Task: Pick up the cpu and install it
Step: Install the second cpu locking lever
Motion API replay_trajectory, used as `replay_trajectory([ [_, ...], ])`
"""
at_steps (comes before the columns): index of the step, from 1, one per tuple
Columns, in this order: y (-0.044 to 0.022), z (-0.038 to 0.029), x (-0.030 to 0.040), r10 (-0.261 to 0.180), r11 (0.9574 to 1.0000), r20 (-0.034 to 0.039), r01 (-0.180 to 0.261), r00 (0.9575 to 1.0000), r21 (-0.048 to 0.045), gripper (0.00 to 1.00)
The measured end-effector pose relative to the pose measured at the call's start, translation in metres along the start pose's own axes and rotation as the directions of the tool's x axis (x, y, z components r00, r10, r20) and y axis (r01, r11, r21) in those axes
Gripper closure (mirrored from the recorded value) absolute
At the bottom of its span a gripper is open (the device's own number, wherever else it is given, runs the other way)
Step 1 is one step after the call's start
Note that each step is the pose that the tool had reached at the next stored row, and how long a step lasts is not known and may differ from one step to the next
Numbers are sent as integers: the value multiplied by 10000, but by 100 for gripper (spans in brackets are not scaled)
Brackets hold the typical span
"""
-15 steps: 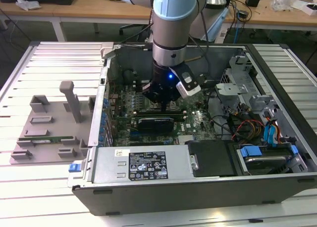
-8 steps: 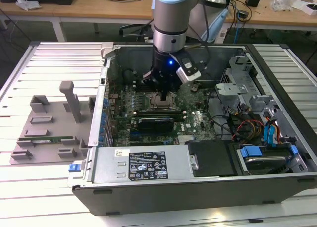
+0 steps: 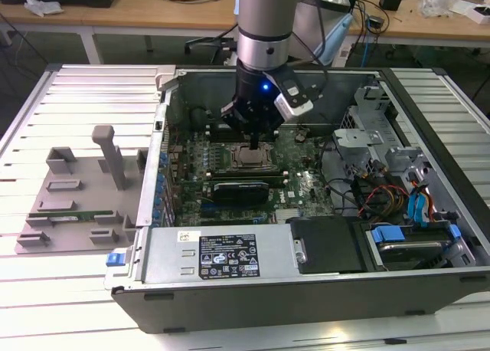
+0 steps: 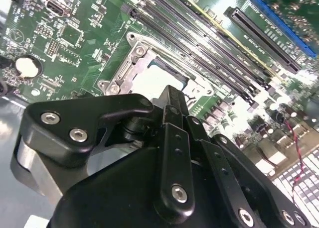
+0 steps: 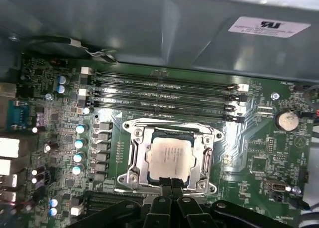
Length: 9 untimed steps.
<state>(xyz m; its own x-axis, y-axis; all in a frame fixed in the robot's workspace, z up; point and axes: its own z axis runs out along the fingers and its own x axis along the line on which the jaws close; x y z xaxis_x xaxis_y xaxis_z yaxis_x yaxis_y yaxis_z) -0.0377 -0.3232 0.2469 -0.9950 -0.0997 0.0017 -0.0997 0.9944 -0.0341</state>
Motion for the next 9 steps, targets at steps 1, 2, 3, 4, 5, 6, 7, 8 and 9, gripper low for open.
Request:
replay_trajectory([
  [1, -1, -27, 0, 0, 10000, 0, 0, 10000, 1, 89],
  [2, -2, -50, 0, 0, 10000, 1, 0, 10000, 1, 89],
  [3, -3, -90, 0, 0, 10000, 0, 0, 10000, 1, 89],
  [4, -4, -134, 0, 0, 10000, 1, 0, 10000, 0, 89],
  [5, -5, -157, 1, 1, 10000, 0, -1, 10000, 1, 89],
  [6, -6, -175, 0, 0, 10000, 0, 0, 10000, 1, 89],
  [7, -7, -194, 1, 0, 10000, 0, 0, 10000, 1, 89],
  [8, -7, -213, 0, 0, 10000, 0, 0, 10000, 1, 89],
  [9, -8, -235, 0, 0, 10000, 0, 0, 10000, 1, 89],
])
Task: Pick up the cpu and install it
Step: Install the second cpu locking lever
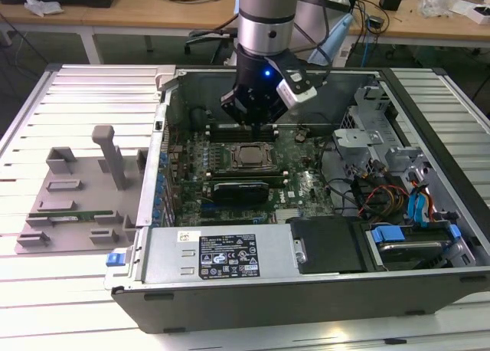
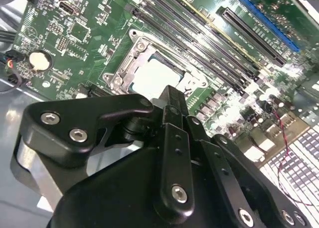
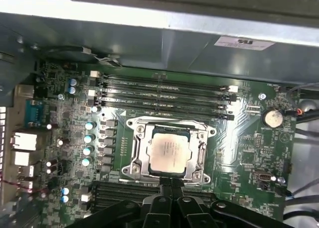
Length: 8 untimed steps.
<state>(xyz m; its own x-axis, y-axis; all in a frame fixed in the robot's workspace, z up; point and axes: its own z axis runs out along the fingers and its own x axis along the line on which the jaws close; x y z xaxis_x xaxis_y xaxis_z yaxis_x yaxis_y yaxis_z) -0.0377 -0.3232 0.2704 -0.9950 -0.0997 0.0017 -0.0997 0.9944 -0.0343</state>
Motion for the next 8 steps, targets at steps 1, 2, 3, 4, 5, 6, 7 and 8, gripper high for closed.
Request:
replay_trajectory([
  [1, -1, -20, 0, 0, 10000, 0, 0, 10000, 0, 89],
  [2, -2, -57, 0, 0, 10000, 0, 0, 10000, 0, 89],
  [3, -2, -76, 0, 0, 10000, 0, 0, 10000, 0, 89],
  [4, -3, -97, 0, 0, 10000, 1, 0, 10000, 0, 89],
  [5, -4, -122, 0, 0, 10000, 0, 0, 10000, 0, 89],
  [6, -5, -144, 0, 0, 10000, 0, 0, 10000, 0, 89],
  [7, -6, -179, 0, 0, 10000, 0, 0, 10000, 0, 89],
  [8, -7, -219, 0, 0, 10000, 1, 0, 10000, -1, 89],
])
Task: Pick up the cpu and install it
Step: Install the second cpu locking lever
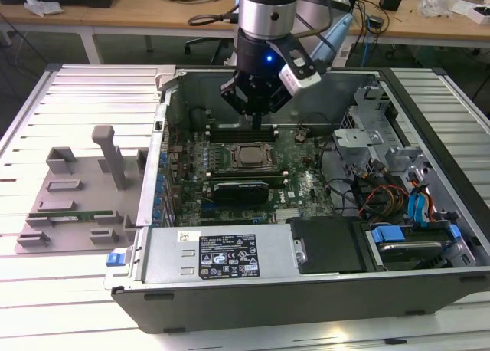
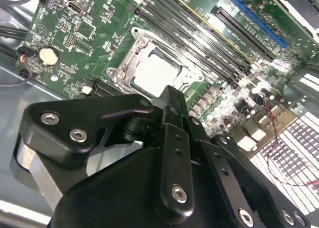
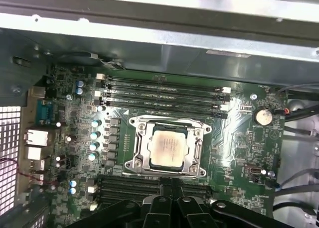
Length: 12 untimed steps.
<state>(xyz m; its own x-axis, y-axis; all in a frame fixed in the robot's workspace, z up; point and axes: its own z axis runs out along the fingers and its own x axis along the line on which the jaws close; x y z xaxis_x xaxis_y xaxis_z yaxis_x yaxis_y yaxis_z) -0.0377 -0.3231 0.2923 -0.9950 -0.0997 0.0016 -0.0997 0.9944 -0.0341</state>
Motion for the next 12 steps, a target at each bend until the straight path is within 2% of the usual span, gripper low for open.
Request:
replay_trajectory([
  [6, -5, -130, 0, 0, 10000, -1, 0, 10000, 1, 89],
  [8, -7, -196, 0, 0, 10000, -1, 0, 10000, 1, 89],
  [12, -10, -287, 1, 0, 10000, -1, 0, 10000, 1, 89],
])
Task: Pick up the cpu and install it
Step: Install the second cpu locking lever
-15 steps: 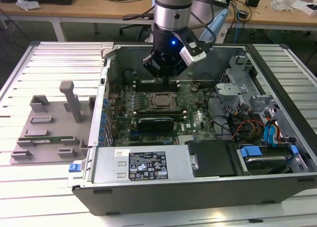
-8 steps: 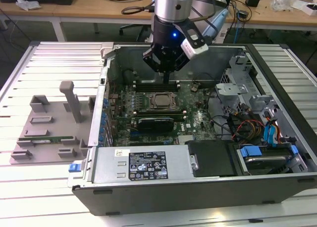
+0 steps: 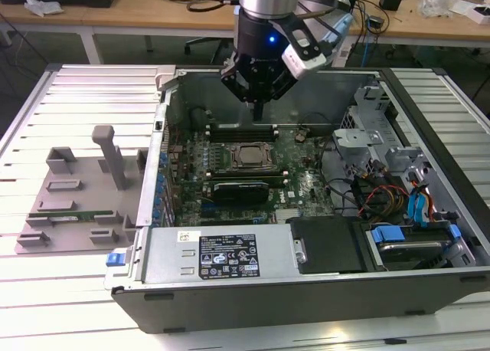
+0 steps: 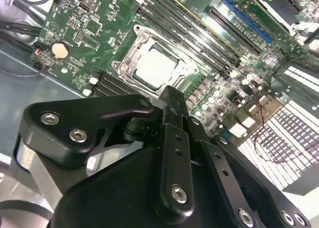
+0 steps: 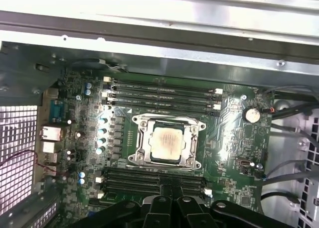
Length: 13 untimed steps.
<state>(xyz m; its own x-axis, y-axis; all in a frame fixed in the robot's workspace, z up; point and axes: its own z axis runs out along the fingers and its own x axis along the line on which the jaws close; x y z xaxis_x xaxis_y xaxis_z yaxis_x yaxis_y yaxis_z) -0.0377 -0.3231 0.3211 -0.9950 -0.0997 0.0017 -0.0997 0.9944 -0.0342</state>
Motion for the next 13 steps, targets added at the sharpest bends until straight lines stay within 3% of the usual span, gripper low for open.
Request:
replay_trajectory([
  [4, -5, -141, 0, 0, 10000, 1, 0, 10000, 0, 89],
  [13, -13, -375, 1, 0, 10000, 1, 0, 10000, 0, 89],
])
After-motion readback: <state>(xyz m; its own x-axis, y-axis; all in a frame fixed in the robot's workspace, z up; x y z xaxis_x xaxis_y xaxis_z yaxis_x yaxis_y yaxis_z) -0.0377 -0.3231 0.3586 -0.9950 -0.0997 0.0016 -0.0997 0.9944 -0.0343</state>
